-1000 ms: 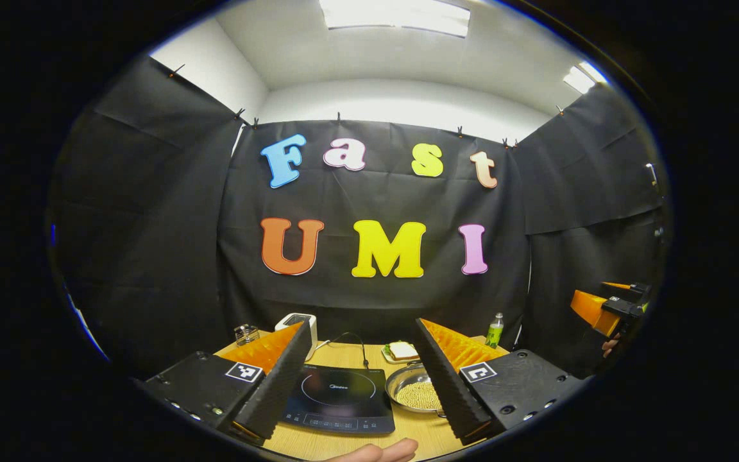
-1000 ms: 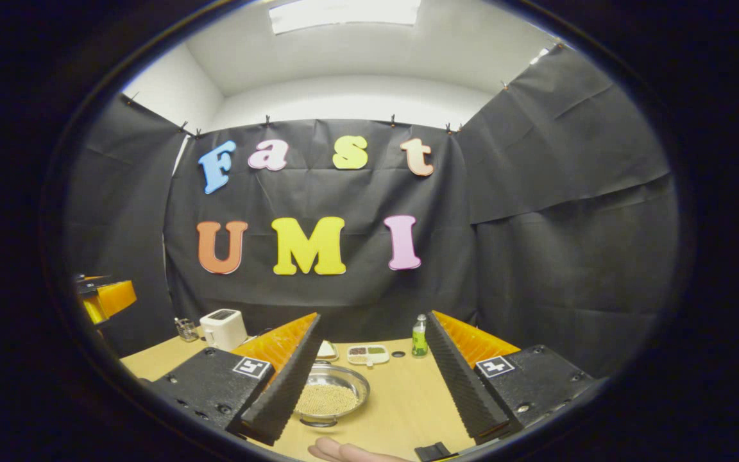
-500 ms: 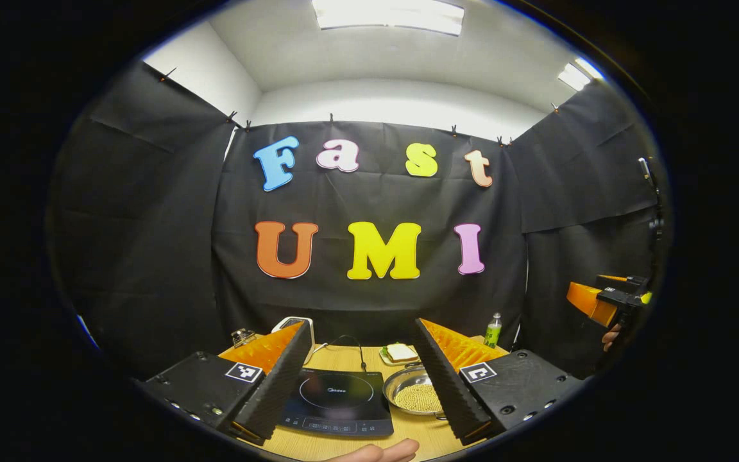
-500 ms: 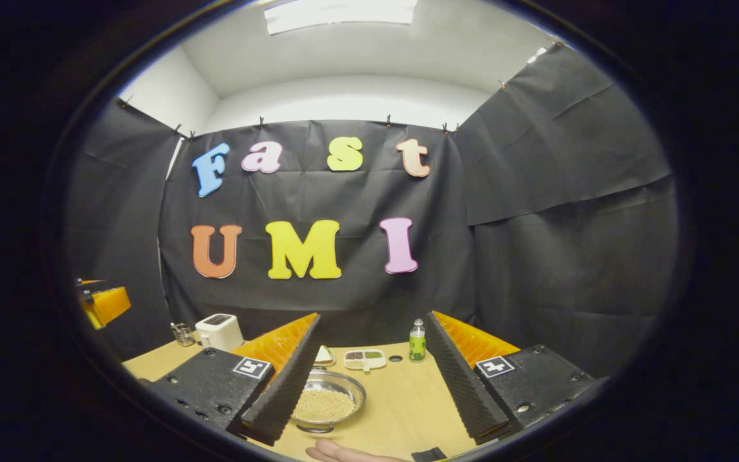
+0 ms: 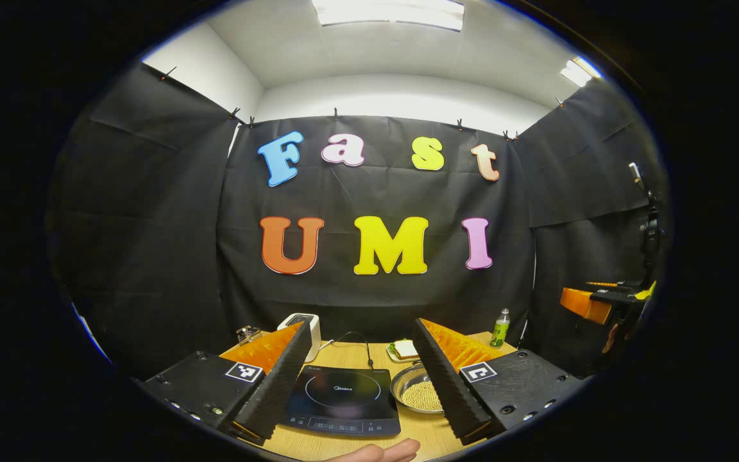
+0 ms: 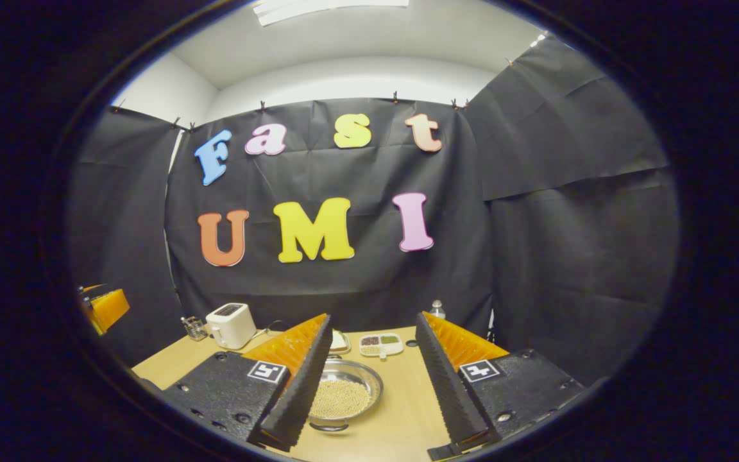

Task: First push the handle of the pot to place it horizontally, then grasp the pot with both hands and set it on the induction cooktop.

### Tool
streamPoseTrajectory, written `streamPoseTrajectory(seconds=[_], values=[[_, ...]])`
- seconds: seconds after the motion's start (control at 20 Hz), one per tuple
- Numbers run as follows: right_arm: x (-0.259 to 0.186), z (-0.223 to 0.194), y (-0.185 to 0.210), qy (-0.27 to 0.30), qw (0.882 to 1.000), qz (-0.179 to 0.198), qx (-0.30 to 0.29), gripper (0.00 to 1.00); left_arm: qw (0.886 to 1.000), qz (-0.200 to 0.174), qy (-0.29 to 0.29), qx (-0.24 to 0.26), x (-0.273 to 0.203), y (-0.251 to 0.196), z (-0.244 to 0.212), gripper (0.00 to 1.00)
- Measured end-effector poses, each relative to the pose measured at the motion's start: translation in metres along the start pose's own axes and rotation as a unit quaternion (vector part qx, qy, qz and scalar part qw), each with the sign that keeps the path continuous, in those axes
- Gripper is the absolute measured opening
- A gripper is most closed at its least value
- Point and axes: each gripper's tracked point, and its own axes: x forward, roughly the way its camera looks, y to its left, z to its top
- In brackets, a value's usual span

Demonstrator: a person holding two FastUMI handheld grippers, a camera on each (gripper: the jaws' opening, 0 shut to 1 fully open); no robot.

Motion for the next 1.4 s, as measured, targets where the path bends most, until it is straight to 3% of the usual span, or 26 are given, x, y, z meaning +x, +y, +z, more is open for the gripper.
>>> streamPoseTrajectory(seconds=[0.15,0.2,0.25,0.3,0.35,0.4,0.5,0.55,0.6,0.95,1.1,1.15,1.2,1.25,1.4], values=[[0.014,-0.018,0.014,0.031,0.999,0.02,0.005,0.67,1.0,0.012,-0.007,0.006,-0.003,0.008,0.001,0.96],[0.019,-0.025,0.016,0.043,0.999,0.022,0.004,0.53,1.0,0.015,-0.008,0.009,-0.005,0.01,0.001,0.96],[0.025,-0.033,0.016,0.057,0.998,0.022,0.003,0.46,1.0,0.014,-0.009,0.009,-0.006,0.01,0.0,0.95],[0.031,-0.043,0.018,0.072,0.997,0.025,0.0,0.35,1.0,0.011,-0.01,0.007,-0.008,0.009,0.001,0.86],[0.035,-0.051,0.023,0.087,0.996,0.027,-0.001,0.27,1.0,0.009,-0.011,0.005,-0.009,0.009,0.0,0.96],[0.042,-0.06,0.025,0.103,0.994,0.028,-0.003,0.13,1.0,0.009,-0.012,0.005,-0.011,0.011,0.001,0.96],[0.053,-0.082,0.031,0.14,0.99,0.029,-0.003,0.09,1.0,0.012,-0.016,0.005,-0.016,0.015,0.002,0.96],[0.057,-0.092,0.037,0.157,0.987,0.036,-0.003,0.04,1.0,0.012,-0.018,0.005,-0.018,0.017,0.003,0.86],[0.06,-0.103,0.044,0.172,0.984,0.044,-0.01,0.0,1.0,0.014,-0.019,0.006,-0.02,0.019,0.004,0.95],[0.074,-0.183,0.088,0.265,0.96,0.087,-0.033,0.04,1.0,0.019,-0.021,0.009,-0.028,0.031,-0.002,0.96],[0.074,-0.215,0.103,0.299,0.948,0.104,-0.043,0.04,0.999,0.039,-0.021,0.017,-0.031,0.045,-0.003,0.95],[0.072,-0.228,0.108,0.314,0.942,0.109,-0.048,0.04,0.999,0.046,-0.021,0.019,-0.032,0.048,-0.002,0.84],[0.07,-0.24,0.115,0.33,0.935,0.119,-0.047,0.04,0.998,0.049,-0.021,0.02,-0.034,0.048,-0.002,0.85],[0.068,-0.253,0.121,0.347,0.928,0.128,-0.044,0.04,0.998,0.05,-0.023,0.019,-0.035,0.048,-0.003,0.96],[0.066,-0.285,0.133,0.387,0.91,0.142,-0.046,0.04,0.999,0.029,-0.024,0.017,-0.042,0.039,-0.002,0.96]])
